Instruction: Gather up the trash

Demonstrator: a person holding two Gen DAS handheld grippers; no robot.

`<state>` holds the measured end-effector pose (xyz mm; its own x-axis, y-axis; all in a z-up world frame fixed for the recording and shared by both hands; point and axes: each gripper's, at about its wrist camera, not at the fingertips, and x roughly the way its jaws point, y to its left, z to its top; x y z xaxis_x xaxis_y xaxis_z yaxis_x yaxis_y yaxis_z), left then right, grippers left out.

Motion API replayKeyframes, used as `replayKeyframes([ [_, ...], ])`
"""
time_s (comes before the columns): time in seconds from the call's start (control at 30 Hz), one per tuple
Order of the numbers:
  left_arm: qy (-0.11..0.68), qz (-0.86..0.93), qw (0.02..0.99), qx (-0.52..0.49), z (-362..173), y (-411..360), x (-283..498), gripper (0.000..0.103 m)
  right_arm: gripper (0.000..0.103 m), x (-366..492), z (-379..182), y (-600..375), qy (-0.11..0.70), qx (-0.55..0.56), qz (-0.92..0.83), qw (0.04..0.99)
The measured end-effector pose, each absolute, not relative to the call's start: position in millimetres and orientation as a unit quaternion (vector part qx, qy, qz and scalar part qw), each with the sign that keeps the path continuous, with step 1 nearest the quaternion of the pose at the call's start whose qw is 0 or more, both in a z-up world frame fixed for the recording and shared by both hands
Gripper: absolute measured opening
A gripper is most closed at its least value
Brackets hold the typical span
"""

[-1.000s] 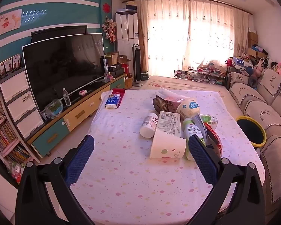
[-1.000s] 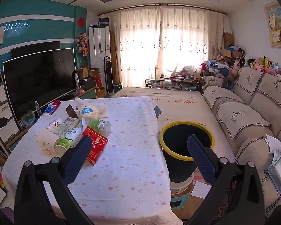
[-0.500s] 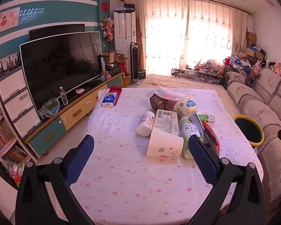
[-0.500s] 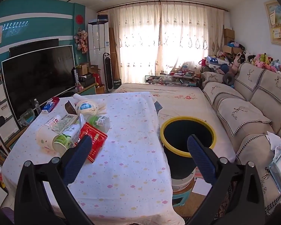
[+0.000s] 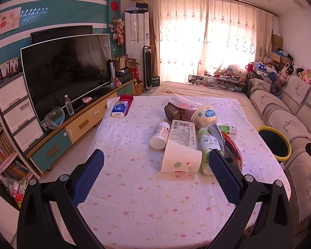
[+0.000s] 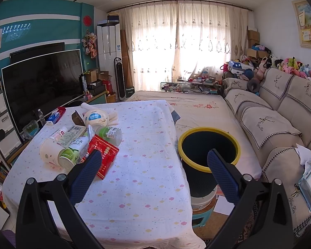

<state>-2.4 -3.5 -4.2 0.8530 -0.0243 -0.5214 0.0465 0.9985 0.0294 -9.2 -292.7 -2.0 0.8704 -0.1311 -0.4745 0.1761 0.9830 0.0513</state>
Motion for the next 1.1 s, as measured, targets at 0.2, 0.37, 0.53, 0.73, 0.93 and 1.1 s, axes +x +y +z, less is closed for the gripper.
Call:
replayKeyframes([
  [0.2, 0.276, -0.022, 0.961, 0.02, -10.9, -4.5, 2.5, 0.099, 0.097, -7.4, -5.7, -290.9, 0.246, 0.047, -0.079, 0.965],
  [0.37, 0.277, -0.022, 0.96, 0.019, -12.3, -5.3, 2.5, 0.099, 0.097, -3.6, -8.8, -290.4, 0.249, 0.049, -0.078, 0.964],
  [0.53, 0.276, -0.022, 0.961, 0.02, -13.5, -6.7, 1.9, 0.099, 0.097, -3.6, -8.7, -289.9, 0.249, 0.05, -0.077, 0.964],
  [0.73, 0.277, -0.022, 0.96, 0.019, -16.8, -8.5, 1.9, 0.099, 0.097, -3.1, -9.8, -289.2, 0.25, 0.05, -0.076, 0.964],
  [0.93, 0.279, -0.023, 0.96, 0.019, -14.4, -6.2, 2.9, 0.099, 0.097, -1.9, -11.5, -288.6, 0.251, 0.052, -0.075, 0.964],
  [1.1, 0.28, -0.024, 0.96, 0.018, -15.9, -7.5, 2.5, 0.099, 0.097, -0.6, -13.3, -288.7, 0.253, 0.053, -0.075, 0.963],
])
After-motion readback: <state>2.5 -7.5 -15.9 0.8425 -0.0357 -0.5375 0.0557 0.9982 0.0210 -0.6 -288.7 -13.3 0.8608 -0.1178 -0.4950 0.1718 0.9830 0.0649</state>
